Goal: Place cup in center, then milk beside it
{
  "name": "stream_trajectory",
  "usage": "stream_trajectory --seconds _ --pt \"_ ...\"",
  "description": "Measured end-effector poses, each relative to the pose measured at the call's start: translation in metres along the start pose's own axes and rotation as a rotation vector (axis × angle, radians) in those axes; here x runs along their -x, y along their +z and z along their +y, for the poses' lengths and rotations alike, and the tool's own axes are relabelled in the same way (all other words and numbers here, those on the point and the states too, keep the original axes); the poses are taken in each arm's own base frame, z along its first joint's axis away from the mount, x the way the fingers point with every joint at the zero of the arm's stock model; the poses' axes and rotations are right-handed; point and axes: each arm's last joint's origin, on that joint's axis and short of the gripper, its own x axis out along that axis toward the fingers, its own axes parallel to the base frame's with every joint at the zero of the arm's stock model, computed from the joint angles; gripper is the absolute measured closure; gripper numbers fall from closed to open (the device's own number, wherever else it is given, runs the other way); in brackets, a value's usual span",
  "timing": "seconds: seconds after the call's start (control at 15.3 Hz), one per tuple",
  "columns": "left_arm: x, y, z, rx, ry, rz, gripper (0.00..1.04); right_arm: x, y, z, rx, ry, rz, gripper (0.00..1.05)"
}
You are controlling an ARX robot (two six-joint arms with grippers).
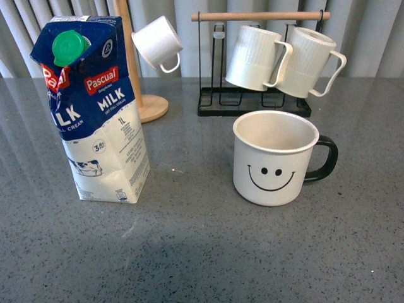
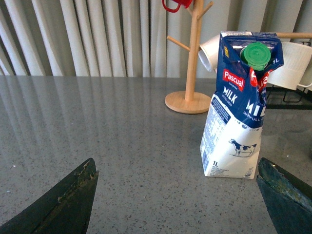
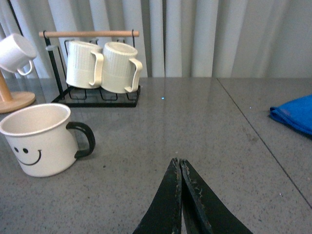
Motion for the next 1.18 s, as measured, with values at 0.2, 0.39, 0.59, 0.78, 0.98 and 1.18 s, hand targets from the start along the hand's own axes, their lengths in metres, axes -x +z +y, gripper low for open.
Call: stream_trajectory --seconds 0.2,0.39,0.59,0.78,0.98,1.18 --pt "0.0 0.0 0.0 0.0 -0.001 0.0 0.07 0.0 -0.0002 0.0 0.0 0.0 0.002 1.03" --pt "0.0 0.0 0.0 0.0 -0.001 0.0 0.07 0.0 -0.0001 0.0 0.0 0.0 0.002 0.9" --pt "0.0 0.0 0.0 0.0 0.0 0.0 0.07 0.0 -0.0001 0.0 0.0 0.0 0.002 0.52" --pt "0.0 0.0 0.0 0.0 -0.001 0.0 0.07 0.0 -0.0002 0.0 0.0 0.0 0.002 0.13" --pt "0.0 0.0 0.0 0.0 0.0 0.0 0.07 0.0 -0.0002 0.0 0.0 0.0 0.002 0.06" --pt "0.0 0.0 0.0 0.0 0.0 0.0 0.07 0.0 -0.0001 0.0 0.0 0.0 0.002 0.07"
